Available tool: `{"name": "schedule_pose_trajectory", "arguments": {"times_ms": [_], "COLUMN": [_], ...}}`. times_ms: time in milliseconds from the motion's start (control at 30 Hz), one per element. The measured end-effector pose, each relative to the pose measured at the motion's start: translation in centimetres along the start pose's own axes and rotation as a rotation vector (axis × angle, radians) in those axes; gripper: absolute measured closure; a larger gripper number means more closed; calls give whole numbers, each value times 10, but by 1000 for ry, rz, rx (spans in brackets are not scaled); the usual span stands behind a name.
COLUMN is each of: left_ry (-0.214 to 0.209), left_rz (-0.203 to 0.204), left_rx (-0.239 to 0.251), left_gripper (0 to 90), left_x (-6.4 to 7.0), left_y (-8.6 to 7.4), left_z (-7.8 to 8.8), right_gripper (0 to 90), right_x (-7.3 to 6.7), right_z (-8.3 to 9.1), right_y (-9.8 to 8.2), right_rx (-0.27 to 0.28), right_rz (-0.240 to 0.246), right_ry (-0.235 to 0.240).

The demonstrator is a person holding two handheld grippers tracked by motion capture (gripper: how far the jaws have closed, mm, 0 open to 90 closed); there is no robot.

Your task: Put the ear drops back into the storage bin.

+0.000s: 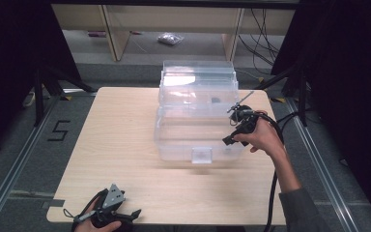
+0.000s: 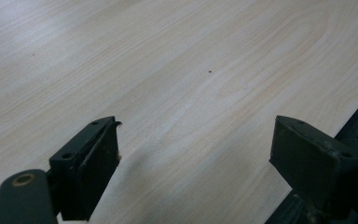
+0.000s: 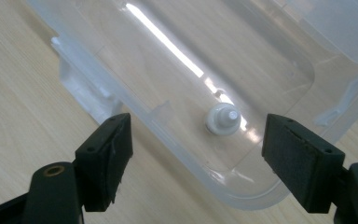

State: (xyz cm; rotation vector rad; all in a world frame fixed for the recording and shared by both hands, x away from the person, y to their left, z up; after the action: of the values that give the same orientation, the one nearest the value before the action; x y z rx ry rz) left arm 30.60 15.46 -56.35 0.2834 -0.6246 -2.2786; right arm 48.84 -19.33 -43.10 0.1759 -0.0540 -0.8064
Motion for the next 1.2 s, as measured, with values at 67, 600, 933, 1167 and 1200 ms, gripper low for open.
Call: {"name": "schedule_pose_trajectory", "arguments": {"times_ms": [67,600,933,1167,1200], "left_ry": [-2,5,2,2,7], "left_rz": [3,-10,-9,-8,-9], "left_rx": [2,-1,-3,-2,-4], "left_gripper": [149,149,149,148,149], "left_x": [0,-1,0,0,-1], "left_y": [0,0,0,0,0], "left_z": [0,0,0,0,0], "right_gripper": [253,248,244,242,241], "right_x": [-2,-12,-25,-32,-33], "right_z": [2,7,8,5,5], "right_y": [-3,-21,-32,-38,-38], "right_rx": [7,56,90,112,118], "right_rz": [-10,21,33,51,56], "right_ry": [4,10,27,35,29]}}
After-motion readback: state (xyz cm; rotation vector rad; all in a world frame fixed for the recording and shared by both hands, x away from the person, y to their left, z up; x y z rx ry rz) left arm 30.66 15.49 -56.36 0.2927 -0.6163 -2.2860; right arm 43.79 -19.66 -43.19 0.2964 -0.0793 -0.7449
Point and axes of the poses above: each handheld gripper's, and its own axes: z roughly backward along the jaws, y roughly out of its top, x roughly to its right, the point moved 8 cm from there along -z, roughly forward along the jaws, and after that the axes turned 12 degrees about -x, right-handed, at the moved point
